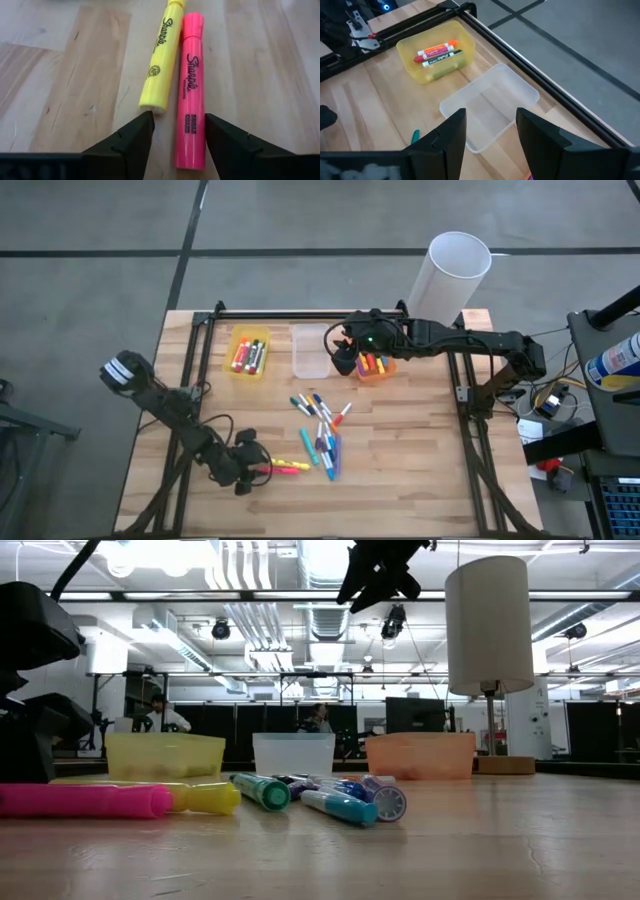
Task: Pick & Place Markers
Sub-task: Put the large pink highlighter pen into the orange bin
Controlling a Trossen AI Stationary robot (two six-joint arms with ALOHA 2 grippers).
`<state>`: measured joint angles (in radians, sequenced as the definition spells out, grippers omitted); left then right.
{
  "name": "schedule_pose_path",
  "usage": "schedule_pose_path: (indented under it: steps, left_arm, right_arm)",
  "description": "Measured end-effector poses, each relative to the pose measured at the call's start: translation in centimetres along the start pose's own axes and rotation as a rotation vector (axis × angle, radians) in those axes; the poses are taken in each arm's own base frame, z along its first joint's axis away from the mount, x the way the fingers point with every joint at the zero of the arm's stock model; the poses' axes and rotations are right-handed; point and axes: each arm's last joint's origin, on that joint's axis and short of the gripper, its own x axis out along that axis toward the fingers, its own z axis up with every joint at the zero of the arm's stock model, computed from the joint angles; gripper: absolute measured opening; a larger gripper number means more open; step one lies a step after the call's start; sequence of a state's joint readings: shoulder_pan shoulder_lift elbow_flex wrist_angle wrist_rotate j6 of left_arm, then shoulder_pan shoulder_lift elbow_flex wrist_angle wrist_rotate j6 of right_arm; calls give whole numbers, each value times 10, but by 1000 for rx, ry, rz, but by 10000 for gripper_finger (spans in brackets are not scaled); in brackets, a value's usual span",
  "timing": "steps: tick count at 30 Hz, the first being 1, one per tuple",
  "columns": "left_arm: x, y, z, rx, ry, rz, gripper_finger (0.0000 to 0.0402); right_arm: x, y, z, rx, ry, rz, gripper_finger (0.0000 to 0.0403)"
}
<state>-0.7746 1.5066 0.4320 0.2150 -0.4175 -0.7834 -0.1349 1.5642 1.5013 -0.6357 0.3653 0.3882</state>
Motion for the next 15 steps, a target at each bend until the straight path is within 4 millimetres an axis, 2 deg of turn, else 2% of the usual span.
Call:
schedule_pose_path:
  steps: [4, 12, 15]
  left_arm:
    - [-1, 0, 1, 1, -8, 13, 164]
    - [-1, 1, 2, -10, -22, 19, 61]
    - [-1, 1, 3, -8, -30, 15, 57]
  right_arm:
    - [0, 0, 1, 1, -6, 3, 169]
    - [-3, 10, 2, -21, -51, 49, 168]
    - [-6, 18, 3, -50, -79, 78, 168]
